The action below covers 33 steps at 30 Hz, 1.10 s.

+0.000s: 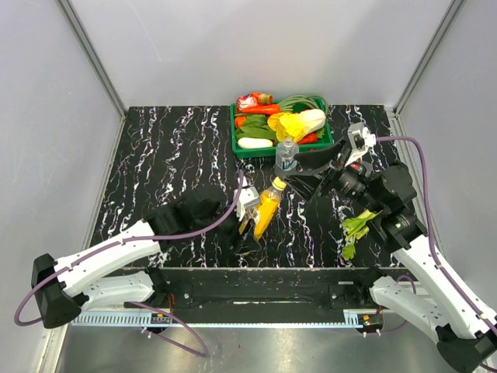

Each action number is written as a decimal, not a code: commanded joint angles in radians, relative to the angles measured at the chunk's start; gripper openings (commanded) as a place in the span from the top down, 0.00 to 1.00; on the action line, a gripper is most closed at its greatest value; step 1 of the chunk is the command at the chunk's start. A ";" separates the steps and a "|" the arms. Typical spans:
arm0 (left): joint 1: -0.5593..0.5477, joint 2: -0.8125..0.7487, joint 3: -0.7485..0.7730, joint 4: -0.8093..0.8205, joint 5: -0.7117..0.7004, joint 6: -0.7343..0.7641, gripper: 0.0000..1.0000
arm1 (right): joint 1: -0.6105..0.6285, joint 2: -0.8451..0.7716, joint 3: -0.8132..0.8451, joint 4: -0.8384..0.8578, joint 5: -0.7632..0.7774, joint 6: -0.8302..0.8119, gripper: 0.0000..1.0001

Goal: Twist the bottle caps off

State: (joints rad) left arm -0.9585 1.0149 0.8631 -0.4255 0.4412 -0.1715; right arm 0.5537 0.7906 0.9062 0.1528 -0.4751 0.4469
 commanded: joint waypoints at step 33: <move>-0.230 0.168 0.185 -0.179 -0.938 -0.054 1.00 | 0.002 0.259 0.023 0.042 -0.065 0.256 0.73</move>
State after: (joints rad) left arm -1.1839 1.1656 1.0096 -0.6346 -0.4728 -0.2157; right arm 0.5488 1.0763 0.9325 0.1383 -0.4969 0.6872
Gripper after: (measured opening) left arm 0.681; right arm 0.384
